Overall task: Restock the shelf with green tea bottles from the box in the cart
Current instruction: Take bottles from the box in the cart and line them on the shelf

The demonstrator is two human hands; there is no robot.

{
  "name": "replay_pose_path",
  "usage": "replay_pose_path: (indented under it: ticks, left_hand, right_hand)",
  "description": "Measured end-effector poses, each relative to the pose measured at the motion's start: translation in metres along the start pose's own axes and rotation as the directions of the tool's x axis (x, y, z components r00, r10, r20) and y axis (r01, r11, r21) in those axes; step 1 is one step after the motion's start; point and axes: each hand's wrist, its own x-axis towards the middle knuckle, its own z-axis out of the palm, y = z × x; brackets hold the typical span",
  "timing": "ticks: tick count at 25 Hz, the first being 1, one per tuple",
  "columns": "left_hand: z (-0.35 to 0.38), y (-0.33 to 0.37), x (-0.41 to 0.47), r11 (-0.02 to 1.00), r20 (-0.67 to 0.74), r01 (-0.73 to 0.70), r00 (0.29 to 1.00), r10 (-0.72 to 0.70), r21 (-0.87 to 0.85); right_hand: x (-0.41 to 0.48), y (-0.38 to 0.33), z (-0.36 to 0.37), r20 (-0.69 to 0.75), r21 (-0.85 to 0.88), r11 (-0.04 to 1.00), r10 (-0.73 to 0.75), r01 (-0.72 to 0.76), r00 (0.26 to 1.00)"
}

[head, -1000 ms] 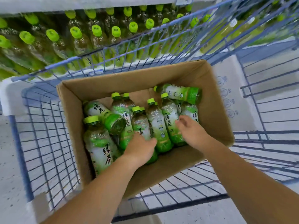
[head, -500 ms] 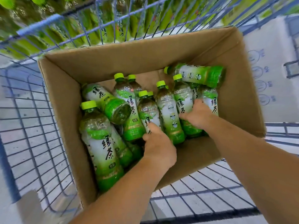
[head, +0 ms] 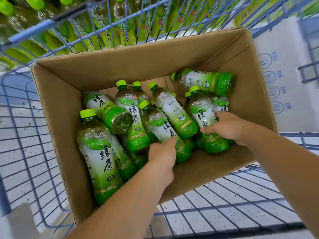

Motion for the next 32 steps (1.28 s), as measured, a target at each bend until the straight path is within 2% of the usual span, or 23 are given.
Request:
replay_pose_path:
  ticks: [3,8,14,19,25,29,32]
  left_hand:
    - [0.012,0.016,0.013,0.999,0.029,0.052,0.998,-0.051,-0.008]
    - [0.016,0.010,0.036,0.988,-0.032,-0.114,0.993,0.118,0.100]
    - [-0.002,0.010,0.044,0.965,0.082,-0.162,0.986,0.148,0.208]
    - [-0.019,0.026,0.030,0.938,0.202,-0.211,0.967,0.158,0.276]
    - [-0.046,0.054,-0.041,0.831,0.369,-0.420,0.885,0.285,0.365]
    - [-0.076,0.069,-0.120,0.742,0.462,-0.563,0.801,0.381,0.365]
    - [-0.104,0.074,-0.170,0.714,0.487,-0.624,0.754,0.442,0.318]
  right_hand:
    - [0.002,0.002,0.003,0.033,0.058,0.998,-0.031,0.029,0.999]
    - [0.010,0.010,0.010,0.021,0.067,0.995,-0.075,0.074,0.997]
    - [0.005,0.010,0.010,0.074,0.188,0.979,-0.097,0.082,0.992]
    - [-0.027,0.007,0.003,0.030,0.310,0.946,-0.108,0.094,0.994]
    - [-0.113,-0.009,-0.007,-0.008,0.399,0.901,-0.183,0.171,0.983]
    - [-0.192,-0.031,-0.013,-0.036,0.417,0.878,-0.241,0.234,0.970]
    - [-0.244,-0.039,-0.015,-0.100,0.428,0.852,-0.287,0.302,0.953]
